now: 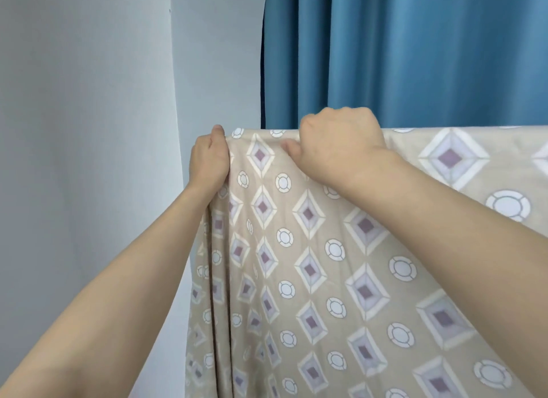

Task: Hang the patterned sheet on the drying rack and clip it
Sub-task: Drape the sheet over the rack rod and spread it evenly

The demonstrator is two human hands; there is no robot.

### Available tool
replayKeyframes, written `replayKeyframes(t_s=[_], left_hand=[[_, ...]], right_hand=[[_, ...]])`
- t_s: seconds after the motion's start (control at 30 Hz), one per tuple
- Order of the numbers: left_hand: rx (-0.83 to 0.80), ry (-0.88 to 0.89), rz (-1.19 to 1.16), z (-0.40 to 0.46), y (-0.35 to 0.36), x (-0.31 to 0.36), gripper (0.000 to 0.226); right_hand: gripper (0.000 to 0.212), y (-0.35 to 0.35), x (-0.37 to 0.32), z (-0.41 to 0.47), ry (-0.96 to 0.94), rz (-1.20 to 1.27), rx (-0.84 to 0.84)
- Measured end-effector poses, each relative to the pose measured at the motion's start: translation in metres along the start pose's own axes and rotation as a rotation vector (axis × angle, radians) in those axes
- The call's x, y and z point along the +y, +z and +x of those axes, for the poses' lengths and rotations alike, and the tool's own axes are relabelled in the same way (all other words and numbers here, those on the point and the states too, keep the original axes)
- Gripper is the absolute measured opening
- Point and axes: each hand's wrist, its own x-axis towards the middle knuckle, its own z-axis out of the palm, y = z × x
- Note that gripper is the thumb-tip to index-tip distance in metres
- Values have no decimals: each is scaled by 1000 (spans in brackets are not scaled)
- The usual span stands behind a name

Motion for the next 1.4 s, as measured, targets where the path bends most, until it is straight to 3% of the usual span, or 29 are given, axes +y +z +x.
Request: replayKeyframes(t_s=[0.13, 0.23, 0.33, 0.53, 0.73, 1.0, 1.4], left_hand=[[58, 163, 191, -14, 9, 24, 40], [-11, 425, 169, -27, 25, 46, 42], [-74, 567, 231, -32, 40, 57, 47], [-31, 542, 407, -27, 46, 62, 56], [-95, 790, 416, -47, 62, 78, 42], [-132, 661, 425, -64, 79, 112, 55], [-75, 944, 231, -157, 156, 198, 46]], right_hand=[[48, -3, 17, -8, -13, 26, -15], [52, -2, 31, -13, 14, 29, -46], [57, -2, 49, -23, 66, 19, -31], [58, -1, 67, -35, 77, 26, 24], [54, 7, 74, -34, 90, -8, 25], [57, -3, 112, -55, 217, -8, 47], [42, -19, 234, -165, 485, -395, 333]])
